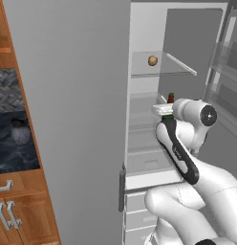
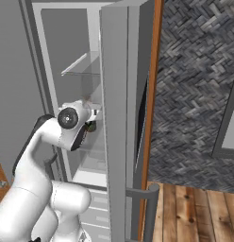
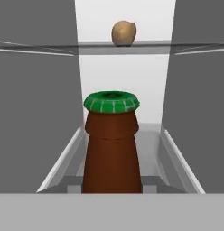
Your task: Move the apricot and beer from the top shelf to the second highest shelf to make space. Then, place the pitcher from the counter on the cleared top shelf.
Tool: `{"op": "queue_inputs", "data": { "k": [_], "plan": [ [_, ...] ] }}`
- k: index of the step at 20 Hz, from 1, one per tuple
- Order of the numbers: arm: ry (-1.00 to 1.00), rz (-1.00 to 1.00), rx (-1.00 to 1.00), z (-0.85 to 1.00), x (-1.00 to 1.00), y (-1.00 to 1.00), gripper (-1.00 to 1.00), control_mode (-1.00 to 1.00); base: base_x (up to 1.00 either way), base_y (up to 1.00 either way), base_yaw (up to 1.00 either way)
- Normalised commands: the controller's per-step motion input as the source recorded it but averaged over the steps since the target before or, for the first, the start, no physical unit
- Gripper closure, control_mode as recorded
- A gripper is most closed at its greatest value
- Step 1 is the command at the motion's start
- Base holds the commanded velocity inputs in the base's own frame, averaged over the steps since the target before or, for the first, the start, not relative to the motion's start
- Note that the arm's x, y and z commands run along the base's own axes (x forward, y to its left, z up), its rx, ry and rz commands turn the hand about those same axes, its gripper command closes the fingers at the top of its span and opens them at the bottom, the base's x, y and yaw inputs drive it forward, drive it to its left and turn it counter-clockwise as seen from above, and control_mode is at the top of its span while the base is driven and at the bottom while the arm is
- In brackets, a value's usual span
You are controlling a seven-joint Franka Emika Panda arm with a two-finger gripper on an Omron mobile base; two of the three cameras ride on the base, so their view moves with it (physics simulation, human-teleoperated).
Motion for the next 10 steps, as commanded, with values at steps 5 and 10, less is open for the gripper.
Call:
{"op": "queue_inputs", "data": {
  "k": [5, 10],
  "plan": [
    [0.00, -0.02, 0.00, 0.00, 0.32, 0.00, 1.00, -1.00, 0.00, 0.00, 0.00],
    [0.00, -0.03, 0.00, 0.00, 0.33, 0.00, 1.00, -1.00, 0.00, 0.00, 0.00]
  ]
}}
